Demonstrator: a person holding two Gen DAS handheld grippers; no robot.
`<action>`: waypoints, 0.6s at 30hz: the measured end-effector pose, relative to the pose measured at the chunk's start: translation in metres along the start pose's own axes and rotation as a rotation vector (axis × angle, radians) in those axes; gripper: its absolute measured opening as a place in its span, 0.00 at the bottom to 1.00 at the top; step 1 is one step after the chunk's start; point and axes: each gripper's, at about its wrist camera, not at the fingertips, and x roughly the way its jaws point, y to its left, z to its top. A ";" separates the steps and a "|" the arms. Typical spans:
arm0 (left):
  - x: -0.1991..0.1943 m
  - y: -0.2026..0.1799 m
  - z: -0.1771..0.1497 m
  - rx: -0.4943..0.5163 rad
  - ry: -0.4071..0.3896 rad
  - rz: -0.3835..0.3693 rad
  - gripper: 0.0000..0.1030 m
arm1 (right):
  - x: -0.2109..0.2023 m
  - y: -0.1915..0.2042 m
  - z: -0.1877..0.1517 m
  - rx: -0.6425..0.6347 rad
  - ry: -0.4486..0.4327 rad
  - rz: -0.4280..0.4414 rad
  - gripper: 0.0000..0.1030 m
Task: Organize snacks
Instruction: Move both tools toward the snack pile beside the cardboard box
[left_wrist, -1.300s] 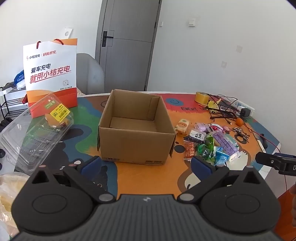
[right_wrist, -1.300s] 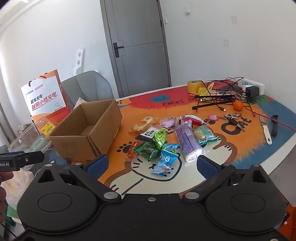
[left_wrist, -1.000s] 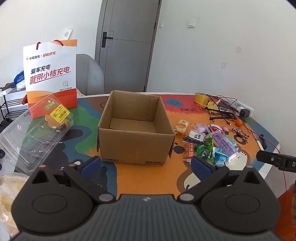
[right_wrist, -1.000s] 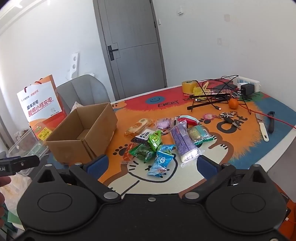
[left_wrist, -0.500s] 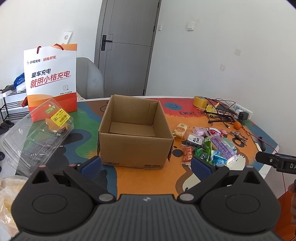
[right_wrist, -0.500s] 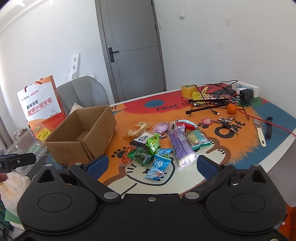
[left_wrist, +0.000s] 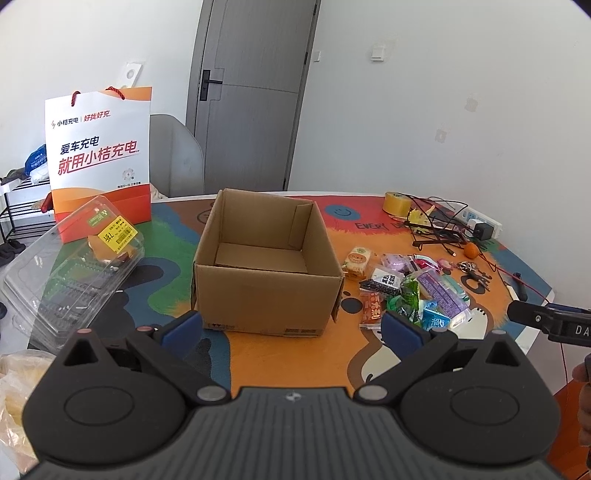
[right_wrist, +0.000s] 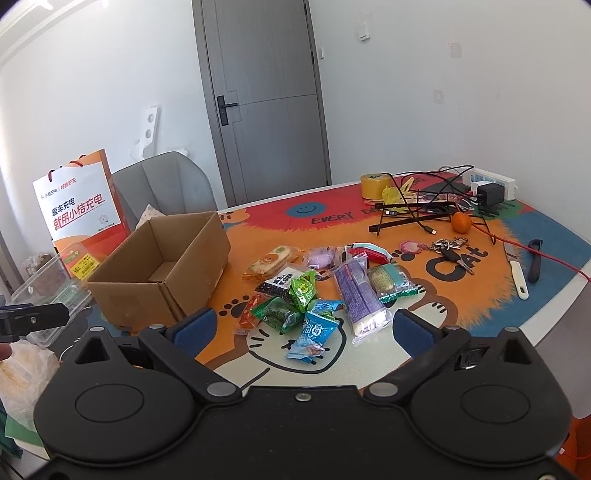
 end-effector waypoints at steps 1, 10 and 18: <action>0.001 0.000 0.000 -0.007 0.000 0.001 0.99 | 0.001 0.000 0.000 0.000 0.003 0.000 1.00; 0.021 -0.017 -0.003 0.013 0.000 -0.001 0.99 | 0.011 -0.002 0.001 -0.040 0.000 -0.019 1.00; 0.041 -0.033 -0.004 0.004 -0.052 0.015 0.99 | 0.026 -0.009 -0.003 -0.057 -0.004 0.004 1.00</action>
